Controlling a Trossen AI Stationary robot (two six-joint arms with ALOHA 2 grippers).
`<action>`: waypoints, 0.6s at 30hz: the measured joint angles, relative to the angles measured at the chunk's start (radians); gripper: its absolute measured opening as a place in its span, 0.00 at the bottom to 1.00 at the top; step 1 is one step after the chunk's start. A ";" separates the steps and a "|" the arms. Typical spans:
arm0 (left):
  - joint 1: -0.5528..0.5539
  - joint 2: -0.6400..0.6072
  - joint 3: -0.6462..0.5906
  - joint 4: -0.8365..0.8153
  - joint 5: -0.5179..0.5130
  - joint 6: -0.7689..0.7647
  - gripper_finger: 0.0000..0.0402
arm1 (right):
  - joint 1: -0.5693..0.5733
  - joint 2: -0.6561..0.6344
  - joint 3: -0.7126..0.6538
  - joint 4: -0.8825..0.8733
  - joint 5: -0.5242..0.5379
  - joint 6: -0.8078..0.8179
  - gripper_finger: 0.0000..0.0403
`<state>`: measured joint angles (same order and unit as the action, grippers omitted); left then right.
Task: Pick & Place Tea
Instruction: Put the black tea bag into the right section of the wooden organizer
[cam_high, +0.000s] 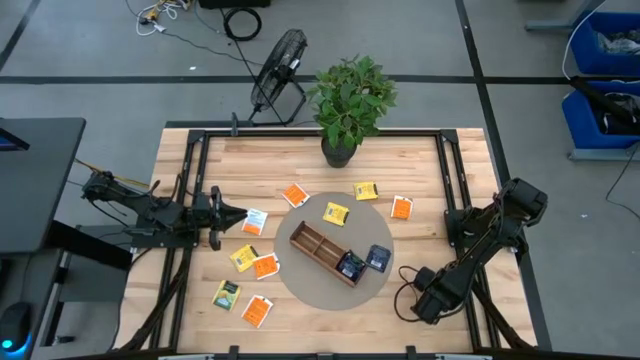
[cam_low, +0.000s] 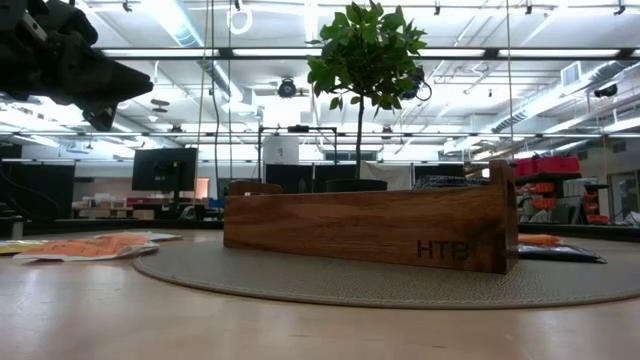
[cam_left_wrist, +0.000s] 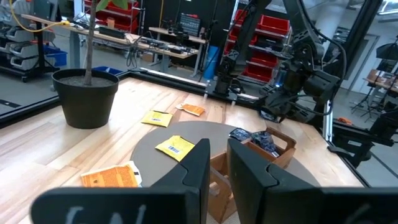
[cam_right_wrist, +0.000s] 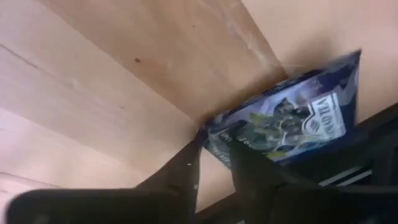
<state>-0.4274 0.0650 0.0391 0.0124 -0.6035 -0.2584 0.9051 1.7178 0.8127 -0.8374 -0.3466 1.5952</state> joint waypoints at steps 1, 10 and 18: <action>0.000 0.000 0.000 0.000 -0.001 0.002 0.14 | -0.001 0.000 0.001 0.001 0.001 -0.004 0.20; 0.000 0.000 0.000 0.000 -0.007 0.007 0.14 | -0.003 0.005 0.032 -0.014 0.040 -0.007 0.02; 0.000 0.000 0.000 0.000 -0.007 0.008 0.14 | -0.024 0.010 0.153 -0.053 0.188 -0.038 0.00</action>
<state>-0.4274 0.0650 0.0391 0.0124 -0.6102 -0.2504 0.8810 1.7273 0.9654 -0.8907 -0.1589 1.5576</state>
